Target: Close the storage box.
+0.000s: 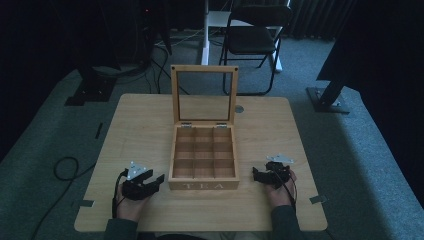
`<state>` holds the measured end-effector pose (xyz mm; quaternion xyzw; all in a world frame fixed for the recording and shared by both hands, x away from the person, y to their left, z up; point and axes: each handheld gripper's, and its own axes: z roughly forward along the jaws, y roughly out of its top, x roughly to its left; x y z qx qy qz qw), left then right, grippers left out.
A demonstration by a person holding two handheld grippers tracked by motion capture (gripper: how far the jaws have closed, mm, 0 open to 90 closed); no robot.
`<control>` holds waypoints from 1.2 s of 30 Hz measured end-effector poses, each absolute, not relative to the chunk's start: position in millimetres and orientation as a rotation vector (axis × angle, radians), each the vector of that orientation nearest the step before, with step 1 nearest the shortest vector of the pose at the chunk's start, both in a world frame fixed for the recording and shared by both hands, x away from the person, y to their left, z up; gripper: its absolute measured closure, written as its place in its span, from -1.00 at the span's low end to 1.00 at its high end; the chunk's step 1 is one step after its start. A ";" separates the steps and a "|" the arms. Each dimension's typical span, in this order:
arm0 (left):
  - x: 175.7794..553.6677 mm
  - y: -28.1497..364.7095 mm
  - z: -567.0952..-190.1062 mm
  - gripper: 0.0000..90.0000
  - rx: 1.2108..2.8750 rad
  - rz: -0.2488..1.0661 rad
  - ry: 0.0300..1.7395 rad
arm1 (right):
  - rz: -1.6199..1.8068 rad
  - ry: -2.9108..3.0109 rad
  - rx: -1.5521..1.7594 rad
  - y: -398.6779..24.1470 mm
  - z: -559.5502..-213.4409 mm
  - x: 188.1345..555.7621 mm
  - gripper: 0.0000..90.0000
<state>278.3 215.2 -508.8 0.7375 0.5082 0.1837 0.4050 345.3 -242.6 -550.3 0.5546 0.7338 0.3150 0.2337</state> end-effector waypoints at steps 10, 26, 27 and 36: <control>278.4 218.5 -508.4 0.02 1.841 0.447 1.307 | 0.875 2.037 1.505 -242.0 -550.2 344.4 -0.75; 283.7 219.2 -503.2 0.03 1.842 0.415 1.283 | 0.909 2.106 1.460 -238.6 -541.6 337.2 -0.05; 284.1 219.3 -502.8 0.04 1.842 0.418 1.281 | 0.915 2.109 1.449 -237.3 -539.6 335.7 -0.03; 290.8 221.6 -489.4 0.04 1.857 0.458 1.243 | 0.951 2.112 1.402 -232.2 -522.2 328.2 0.05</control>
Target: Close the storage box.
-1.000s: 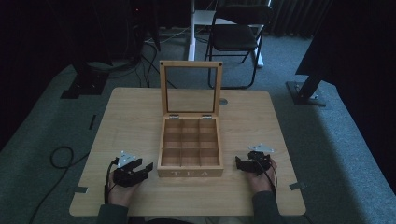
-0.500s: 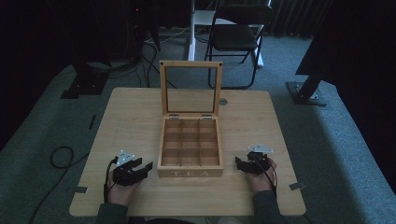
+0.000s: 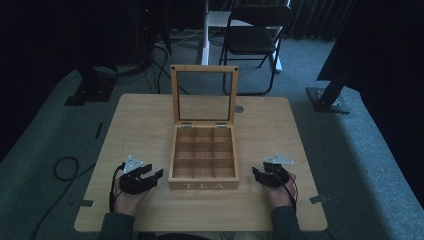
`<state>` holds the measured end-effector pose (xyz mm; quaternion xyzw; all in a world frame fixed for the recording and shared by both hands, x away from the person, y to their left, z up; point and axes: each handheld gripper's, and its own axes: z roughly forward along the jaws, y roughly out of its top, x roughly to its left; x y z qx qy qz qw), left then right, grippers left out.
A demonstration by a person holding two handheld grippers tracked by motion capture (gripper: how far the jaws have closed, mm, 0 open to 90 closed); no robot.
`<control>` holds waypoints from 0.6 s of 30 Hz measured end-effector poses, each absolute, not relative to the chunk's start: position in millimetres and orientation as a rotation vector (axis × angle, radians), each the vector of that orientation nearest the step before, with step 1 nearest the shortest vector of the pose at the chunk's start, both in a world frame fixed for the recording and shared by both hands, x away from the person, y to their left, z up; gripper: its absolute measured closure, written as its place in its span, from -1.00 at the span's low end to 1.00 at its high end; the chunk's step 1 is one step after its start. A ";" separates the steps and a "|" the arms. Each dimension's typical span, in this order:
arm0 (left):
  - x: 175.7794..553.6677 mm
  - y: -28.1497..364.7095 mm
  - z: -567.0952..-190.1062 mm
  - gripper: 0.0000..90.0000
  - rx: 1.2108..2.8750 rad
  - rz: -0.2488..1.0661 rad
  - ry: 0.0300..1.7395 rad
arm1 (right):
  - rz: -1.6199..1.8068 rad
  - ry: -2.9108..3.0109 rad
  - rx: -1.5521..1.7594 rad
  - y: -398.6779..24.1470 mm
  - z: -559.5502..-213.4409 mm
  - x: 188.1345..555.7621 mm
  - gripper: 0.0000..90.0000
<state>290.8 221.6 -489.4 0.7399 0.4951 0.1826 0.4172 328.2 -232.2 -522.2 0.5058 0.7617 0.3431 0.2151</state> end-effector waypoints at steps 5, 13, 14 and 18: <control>296.8 222.7 -483.0 0.04 1.868 0.477 1.224 | 0.963 2.113 1.391 -232.7 -514.6 329.2 0.05; 307.6 220.1 -472.5 0.04 1.870 0.495 1.176 | 0.989 2.103 1.346 -228.0 -497.4 333.5 0.01; 308.8 219.5 -471.1 0.04 1.872 0.499 1.170 | 0.994 2.101 1.342 -227.7 -495.4 334.4 0.00; 313.2 217.9 -466.6 0.04 1.880 0.512 1.154 | 0.997 2.097 1.333 -226.3 -488.6 339.1 -0.02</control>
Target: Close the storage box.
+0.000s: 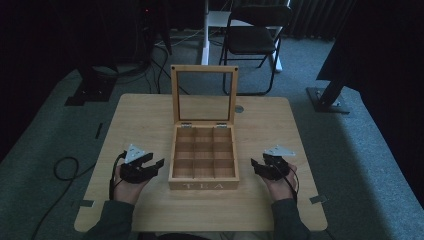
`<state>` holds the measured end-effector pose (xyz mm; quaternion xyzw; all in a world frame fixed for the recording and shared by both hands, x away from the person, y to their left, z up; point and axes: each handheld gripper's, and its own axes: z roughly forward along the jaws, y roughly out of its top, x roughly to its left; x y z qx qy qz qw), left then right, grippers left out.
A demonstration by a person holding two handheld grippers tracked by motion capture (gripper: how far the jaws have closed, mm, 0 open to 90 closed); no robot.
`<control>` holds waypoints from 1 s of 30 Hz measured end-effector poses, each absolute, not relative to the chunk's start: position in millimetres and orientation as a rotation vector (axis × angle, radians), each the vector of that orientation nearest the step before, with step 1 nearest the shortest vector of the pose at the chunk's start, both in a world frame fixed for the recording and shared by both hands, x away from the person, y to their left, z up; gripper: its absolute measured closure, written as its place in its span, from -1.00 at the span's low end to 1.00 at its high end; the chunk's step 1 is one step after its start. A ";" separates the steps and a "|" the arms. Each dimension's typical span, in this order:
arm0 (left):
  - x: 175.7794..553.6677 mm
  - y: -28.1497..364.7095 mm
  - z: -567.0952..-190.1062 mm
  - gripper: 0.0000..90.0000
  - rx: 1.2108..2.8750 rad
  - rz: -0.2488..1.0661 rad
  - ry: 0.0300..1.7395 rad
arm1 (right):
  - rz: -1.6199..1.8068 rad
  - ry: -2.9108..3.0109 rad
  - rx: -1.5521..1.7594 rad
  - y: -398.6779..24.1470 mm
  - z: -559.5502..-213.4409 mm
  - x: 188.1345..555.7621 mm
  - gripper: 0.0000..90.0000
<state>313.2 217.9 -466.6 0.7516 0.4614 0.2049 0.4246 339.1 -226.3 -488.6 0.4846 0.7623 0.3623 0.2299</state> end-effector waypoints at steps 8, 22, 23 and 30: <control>317.8 217.2 -460.3 0.04 1.876 0.523 1.142 | 1.025 2.091 1.297 -222.5 -475.0 349.0 -0.02; 326.0 215.9 -455.1 0.04 1.878 0.549 1.135 | 1.048 2.084 1.221 -204.9 -452.1 375.3 0.00; 327.5 216.0 -454.4 0.04 1.876 0.545 1.126 | 1.065 2.081 1.225 -204.4 -451.1 376.9 0.00; 339.4 213.4 -449.3 0.04 1.872 0.551 1.099 | 1.107 2.074 1.236 -199.6 -443.9 390.7 0.01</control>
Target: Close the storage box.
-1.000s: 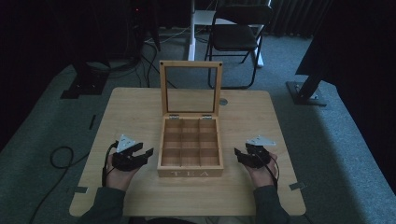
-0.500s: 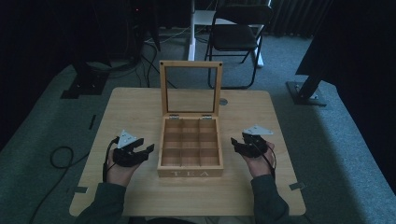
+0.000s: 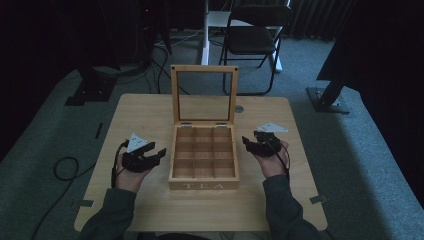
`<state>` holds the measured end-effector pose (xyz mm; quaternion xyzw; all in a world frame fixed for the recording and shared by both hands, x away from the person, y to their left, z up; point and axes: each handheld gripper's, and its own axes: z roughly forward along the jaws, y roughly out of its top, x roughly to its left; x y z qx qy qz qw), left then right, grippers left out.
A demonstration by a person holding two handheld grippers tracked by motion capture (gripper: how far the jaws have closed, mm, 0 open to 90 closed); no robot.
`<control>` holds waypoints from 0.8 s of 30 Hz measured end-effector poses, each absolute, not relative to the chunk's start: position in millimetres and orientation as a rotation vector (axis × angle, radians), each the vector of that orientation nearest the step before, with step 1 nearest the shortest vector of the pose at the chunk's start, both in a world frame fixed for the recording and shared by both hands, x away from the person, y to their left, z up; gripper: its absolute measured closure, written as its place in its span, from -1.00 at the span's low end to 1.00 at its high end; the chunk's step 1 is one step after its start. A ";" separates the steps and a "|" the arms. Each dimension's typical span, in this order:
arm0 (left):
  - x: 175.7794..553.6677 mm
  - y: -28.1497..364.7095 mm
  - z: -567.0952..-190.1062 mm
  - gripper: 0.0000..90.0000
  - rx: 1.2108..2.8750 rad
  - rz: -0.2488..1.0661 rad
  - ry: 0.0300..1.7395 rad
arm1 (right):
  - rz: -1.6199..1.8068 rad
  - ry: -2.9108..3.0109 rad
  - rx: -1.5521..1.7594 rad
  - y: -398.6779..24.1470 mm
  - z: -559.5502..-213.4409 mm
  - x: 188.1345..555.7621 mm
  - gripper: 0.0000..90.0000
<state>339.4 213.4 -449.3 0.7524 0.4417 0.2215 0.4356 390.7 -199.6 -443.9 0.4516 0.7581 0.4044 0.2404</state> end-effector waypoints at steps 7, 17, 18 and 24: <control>358.7 208.2 -443.2 0.04 1.865 0.570 1.095 | 1.110 2.078 1.204 -193.3 -435.3 406.2 0.01; 384.1 209.9 -434.1 0.06 1.822 0.565 1.131 | 1.134 2.077 1.209 -187.4 -426.9 424.5 0.00; 386.3 210.6 -433.2 0.06 1.817 0.565 1.136 | 1.142 2.075 1.213 -187.4 -426.5 426.3 0.00; 397.4 211.1 -429.6 0.08 1.810 0.573 1.150 | 1.150 2.079 1.214 -185.2 -425.9 440.2 0.07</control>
